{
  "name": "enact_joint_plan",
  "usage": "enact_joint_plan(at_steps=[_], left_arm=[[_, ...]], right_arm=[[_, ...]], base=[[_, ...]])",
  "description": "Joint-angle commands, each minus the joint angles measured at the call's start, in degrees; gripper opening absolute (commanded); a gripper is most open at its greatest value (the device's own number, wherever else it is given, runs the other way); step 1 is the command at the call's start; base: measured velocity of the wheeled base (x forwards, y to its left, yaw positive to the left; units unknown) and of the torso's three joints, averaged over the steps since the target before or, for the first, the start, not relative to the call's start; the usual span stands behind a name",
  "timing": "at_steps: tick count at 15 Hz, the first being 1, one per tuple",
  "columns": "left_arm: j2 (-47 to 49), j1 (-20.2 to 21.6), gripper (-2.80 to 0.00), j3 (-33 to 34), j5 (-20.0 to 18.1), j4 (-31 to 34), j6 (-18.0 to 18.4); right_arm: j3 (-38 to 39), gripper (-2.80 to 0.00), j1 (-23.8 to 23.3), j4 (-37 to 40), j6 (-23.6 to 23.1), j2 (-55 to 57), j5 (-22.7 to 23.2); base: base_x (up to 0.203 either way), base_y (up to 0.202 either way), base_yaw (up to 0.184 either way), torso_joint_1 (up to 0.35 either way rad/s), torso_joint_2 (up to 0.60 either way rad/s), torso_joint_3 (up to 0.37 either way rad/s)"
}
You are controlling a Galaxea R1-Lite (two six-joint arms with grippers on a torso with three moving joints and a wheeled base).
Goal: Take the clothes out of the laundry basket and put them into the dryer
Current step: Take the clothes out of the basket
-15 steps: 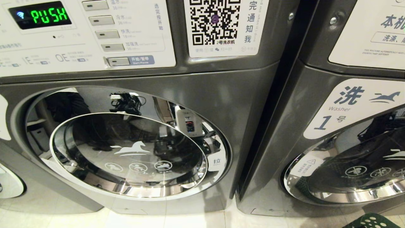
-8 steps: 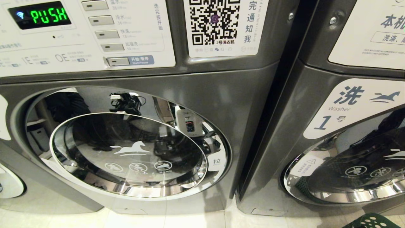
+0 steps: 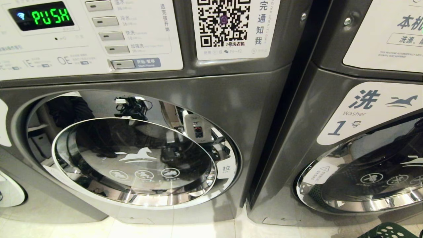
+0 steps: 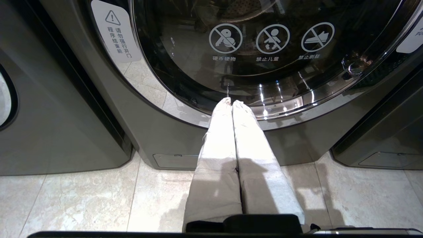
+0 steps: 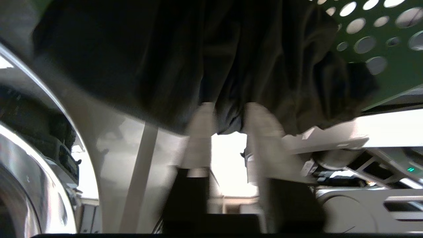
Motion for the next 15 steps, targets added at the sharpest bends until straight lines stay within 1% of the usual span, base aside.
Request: enact_joint_plan(at_steps=[1,4,6,7,10,11,15], left_arm=[[-0.02,-0.06,-2.8,0.0,0.0,0.0,-0.01],[-0.02,0.0,-2.8,-0.02,0.0,0.0,-0.01],[-0.02,-0.06,-2.8,0.0,0.0,0.0,-0.01],[-0.02,-0.03,-2.8,0.0,0.0,0.0,-0.01],[-0.02,0.02,-2.8,0.0,0.0,0.0,-0.01],[-0.02,0.03,-2.8,0.0,0.0,0.0,-0.01],[-0.02,0.03,-2.8,0.0,0.0,0.0,-0.01]], right_arm=[[-0.36,0.0,0.04,0.09,0.33,3.52,1.68],[0.19,0.0,0.04,0.32,0.81,4.3,2.36],[0.27,0.0,-0.04,0.38,2.77,6.06,3.48],[0.34,0.0,-0.04,0.43,2.94,7.08,3.53],[-0.31,0.0,0.04,0.64,2.62,9.73,2.67],[-0.97,0.0,0.04,0.56,2.62,10.56,1.59],[-2.77,0.0,0.04,0.58,2.7,13.35,1.18]], base=[[0.0,0.0,0.0,0.0,0.0,0.0],[0.0,0.0,0.0,0.0,0.0,0.0],[0.0,0.0,0.0,0.0,0.0,0.0],[0.0,0.0,0.0,0.0,0.0,0.0],[0.0,0.0,0.0,0.0,0.0,0.0],[0.0,0.0,0.0,0.0,0.0,0.0],[0.0,0.0,0.0,0.0,0.0,0.0]])
